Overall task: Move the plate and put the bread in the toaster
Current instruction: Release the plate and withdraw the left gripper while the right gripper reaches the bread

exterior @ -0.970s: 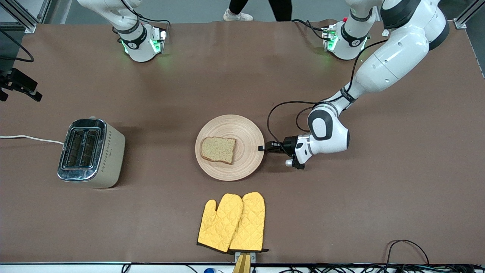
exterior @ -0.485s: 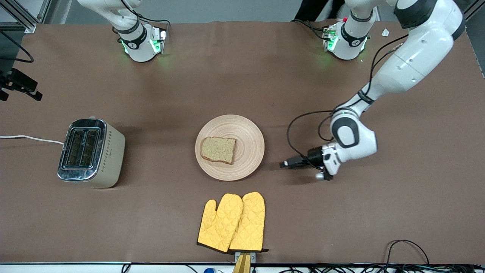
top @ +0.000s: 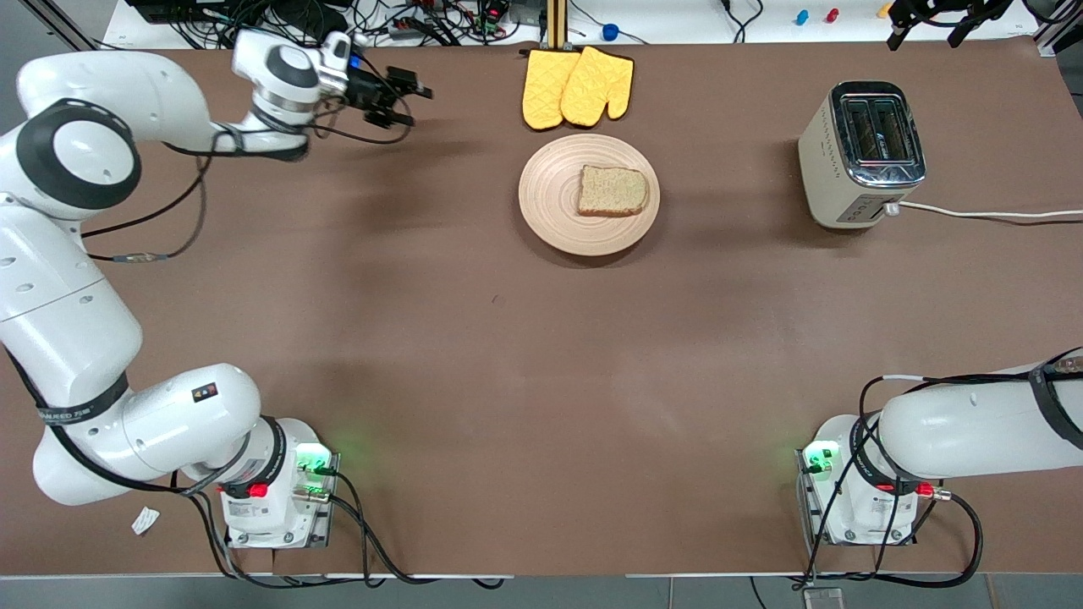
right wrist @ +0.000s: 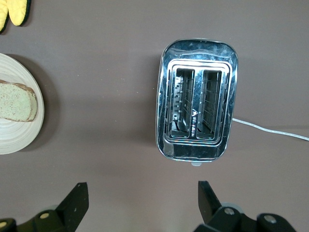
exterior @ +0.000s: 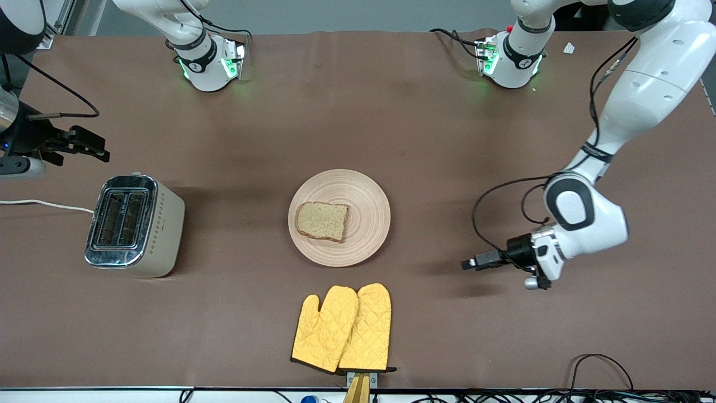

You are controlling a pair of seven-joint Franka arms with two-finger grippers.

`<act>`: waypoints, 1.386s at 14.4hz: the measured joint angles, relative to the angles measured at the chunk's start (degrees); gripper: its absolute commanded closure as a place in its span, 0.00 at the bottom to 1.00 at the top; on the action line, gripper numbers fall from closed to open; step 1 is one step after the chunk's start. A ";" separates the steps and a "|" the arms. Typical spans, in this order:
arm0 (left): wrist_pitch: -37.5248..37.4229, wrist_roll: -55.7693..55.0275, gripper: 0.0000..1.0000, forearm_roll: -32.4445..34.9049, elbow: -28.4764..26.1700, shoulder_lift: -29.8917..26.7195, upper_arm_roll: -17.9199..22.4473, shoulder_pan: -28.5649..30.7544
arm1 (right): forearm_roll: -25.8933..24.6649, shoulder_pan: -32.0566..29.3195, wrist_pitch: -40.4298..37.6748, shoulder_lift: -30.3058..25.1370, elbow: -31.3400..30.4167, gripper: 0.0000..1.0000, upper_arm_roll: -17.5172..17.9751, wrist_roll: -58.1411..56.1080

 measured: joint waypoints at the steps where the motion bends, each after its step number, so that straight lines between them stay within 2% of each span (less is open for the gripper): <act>1: -1.33 -2.28 0.00 5.24 1.23 -0.08 -0.02 1.65 | 0.00 -0.02 -0.01 -0.06 0.10 0.00 -0.10 0.00; 4: -9.03 -8.78 0.00 16.65 5.94 -0.73 -0.45 6.22 | 0.43 1.08 -0.09 -0.13 0.17 0.00 -0.04 3.22; 6: -14.27 -14.87 0.00 23.62 9.07 -2.89 -0.62 6.94 | 0.74 5.26 0.42 0.67 -0.19 0.00 0.19 8.39; 9: -19.57 -23.99 0.00 34.61 10.08 -9.21 -1.30 6.29 | 2.26 12.93 5.70 4.80 -1.04 0.00 0.58 17.18; 15: -31.62 -29.06 0.00 44.53 10.15 -22.01 -1.40 5.55 | 2.89 24.37 19.05 17.67 -1.38 0.01 0.71 29.67; 20: -41.28 -30.09 0.00 45.52 12.28 -30.24 -1.35 5.46 | 4.07 29.07 30.57 26.69 -1.41 0.08 0.65 34.62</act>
